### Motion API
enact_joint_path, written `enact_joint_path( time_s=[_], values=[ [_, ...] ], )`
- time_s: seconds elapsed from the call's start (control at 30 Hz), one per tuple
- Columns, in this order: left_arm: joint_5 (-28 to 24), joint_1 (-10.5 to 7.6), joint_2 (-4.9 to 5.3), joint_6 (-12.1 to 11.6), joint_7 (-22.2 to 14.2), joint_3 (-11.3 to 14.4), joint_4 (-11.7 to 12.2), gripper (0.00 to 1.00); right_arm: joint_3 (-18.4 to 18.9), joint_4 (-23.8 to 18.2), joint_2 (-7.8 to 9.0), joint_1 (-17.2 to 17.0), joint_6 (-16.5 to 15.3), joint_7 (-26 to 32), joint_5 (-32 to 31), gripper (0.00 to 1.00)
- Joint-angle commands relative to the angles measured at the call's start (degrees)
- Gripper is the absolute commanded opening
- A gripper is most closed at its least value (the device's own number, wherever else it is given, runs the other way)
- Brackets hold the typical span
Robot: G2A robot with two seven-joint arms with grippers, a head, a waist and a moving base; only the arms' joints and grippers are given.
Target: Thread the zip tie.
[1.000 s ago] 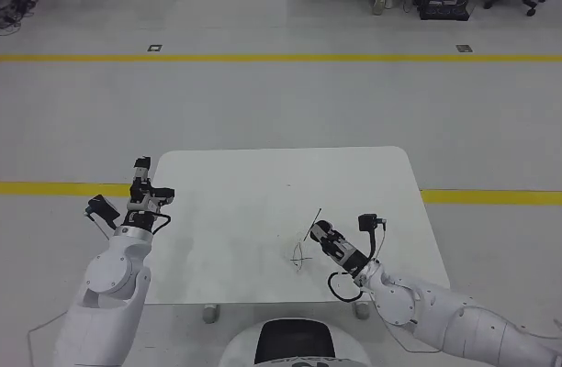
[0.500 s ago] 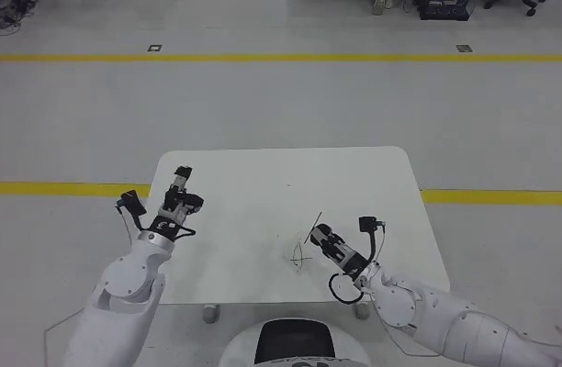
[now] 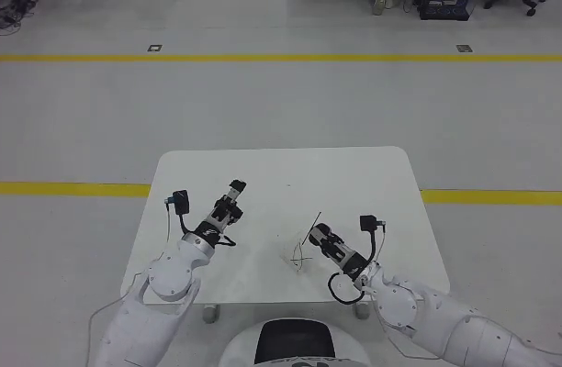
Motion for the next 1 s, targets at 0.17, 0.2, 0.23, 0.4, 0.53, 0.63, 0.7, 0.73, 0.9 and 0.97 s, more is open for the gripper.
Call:
enact_joint_path(
  time_s=[0.17, 0.2, 0.23, 0.4, 0.53, 0.63, 0.7, 0.73, 0.9, 0.97],
  values=[
    [-2.9, -1.22, -0.1, -0.2, -7.6, 2.8, 2.8, 1.0, 2.7, -1.9, -0.73, -1.4, 0.0, 4.1, 2.0, 0.0],
    [-3.0, -1.69, -0.12, -0.1, -9.1, 3.6, 3.5, 1.0, 3.4, -2.2, -0.88, -1.7, 0.0, 5.2, 2.5, 0.0],
    [-2.9, -2.04, -0.17, 0.0, -9.7, 4.2, 3.9, 1.0, 4.0, -2.3, -0.99, -2.0, 0.0, 5.9, 2.8, 0.0],
    [-1.3, -3.29, -0.24, -1.5, -11.7, 6.4, 4.5, 1.0, 6.7, -2.3, -1.55, -3.1, 0.0, 10.2, 5.3, 0.0],
    [-1.3, -3.29, -0.24, -1.5, -11.7, 6.4, 4.5, 1.0, 6.7, -2.3, -1.55, -3.1, 0.0, 10.2, 5.3, 0.0],
    [-1.8, -3.26, -0.28, -1.3, -11.8, 6.5, 4.7, 1.0, 6.7, -2.4, -1.58, -3.2, 0.0, 10.3, 5.4, 0.0],
    [-4.2, -3.69, -0.35, -1.2, -13.8, 7.0, 5.5, 1.0, 7.5, -2.6, -1.85, -3.3, 0.0, 11.7, 7.1, 0.0],
    [-5.7, -3.94, -0.36, -1.2, -15.6, 7.3, 6.0, 1.0, 7.9, -2.7, -2.0, -3.5, 0.0, 12.5, 7.7, 0.0],
    [-11.8, -5.72, -0.39, -1.4, -23.0, 8.5, 9.2, 1.0, 11.6, -2.7, -2.96, -5.4, 0.0, 17.9, 12.0, 0.0],
    [-13.1, -6.22, -0.46, -1.4, -24.2, 9.1, 9.8, 1.0, 13.1, -2.2, -3.4, -6.4, 0.0, 19.7, 13.1, 0.0]
  ],
)
